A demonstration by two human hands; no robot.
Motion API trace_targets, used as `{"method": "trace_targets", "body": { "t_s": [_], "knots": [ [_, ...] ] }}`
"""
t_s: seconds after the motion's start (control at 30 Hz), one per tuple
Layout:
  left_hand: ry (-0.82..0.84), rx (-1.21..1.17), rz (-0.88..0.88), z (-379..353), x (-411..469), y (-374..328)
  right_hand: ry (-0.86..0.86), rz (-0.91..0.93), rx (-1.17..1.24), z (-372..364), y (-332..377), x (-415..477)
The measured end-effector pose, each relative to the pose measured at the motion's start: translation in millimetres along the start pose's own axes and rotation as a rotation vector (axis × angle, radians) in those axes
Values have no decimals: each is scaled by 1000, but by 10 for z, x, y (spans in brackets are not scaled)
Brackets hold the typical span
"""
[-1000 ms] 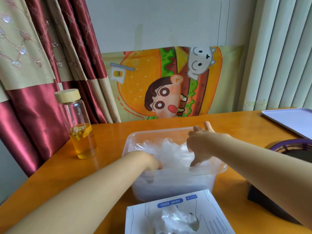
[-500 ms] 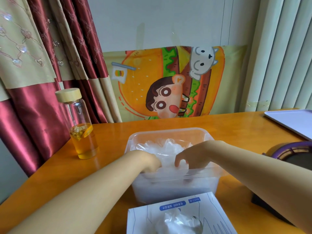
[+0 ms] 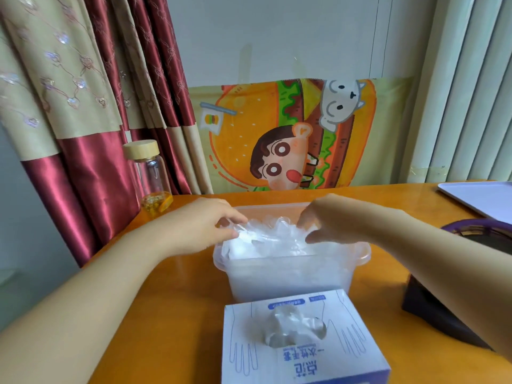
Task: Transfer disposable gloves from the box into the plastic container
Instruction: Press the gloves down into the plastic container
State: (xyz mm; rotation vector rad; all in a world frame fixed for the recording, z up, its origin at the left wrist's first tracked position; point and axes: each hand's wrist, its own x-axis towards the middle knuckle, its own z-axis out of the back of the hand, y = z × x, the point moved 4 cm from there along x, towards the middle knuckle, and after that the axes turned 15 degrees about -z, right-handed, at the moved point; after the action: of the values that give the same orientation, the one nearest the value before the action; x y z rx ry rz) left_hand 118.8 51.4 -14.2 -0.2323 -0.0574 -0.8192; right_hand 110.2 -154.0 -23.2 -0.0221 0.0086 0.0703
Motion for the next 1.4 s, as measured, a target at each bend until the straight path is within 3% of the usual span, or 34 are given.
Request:
{"method": "trace_targets", "body": {
  "t_s": [0.1,0.23,0.3,0.4,0.6,0.9,0.97,1.07,1.3,1.4],
  "knots": [
    [-133,-24,-132,-157,-157,-327,-167,98,180,142,67,-371],
    [12,-67,-159,-591,-333,-651,187,168,181,-243,207,-786],
    [46,-81,-108,-788,-417,-682,272,136,166,-529,210,-843],
    [-2,-116,-46,-1037,-507,-713,196,78,332,-788,172,-784],
    [-293,-208,104,-1300,-620,-710,50,-61,685,-1018,105,-807],
    [-448,-382,154,-1309,-689,-693,66,-21,1080,-991,67,-902],
    [-470,-384,143,-1290,-689,-700,115,-3,1001,-1010,90,-920],
    [-503,-491,145,-1282,-689,-673,54,-47,809,-1076,135,-882],
    [-505,-797,166,-1176,-665,-624,92,-60,866,-1053,101,-880],
    [-462,-1066,181,-1166,-701,-592,141,-55,887,-1032,97,-873]
  ]
}}
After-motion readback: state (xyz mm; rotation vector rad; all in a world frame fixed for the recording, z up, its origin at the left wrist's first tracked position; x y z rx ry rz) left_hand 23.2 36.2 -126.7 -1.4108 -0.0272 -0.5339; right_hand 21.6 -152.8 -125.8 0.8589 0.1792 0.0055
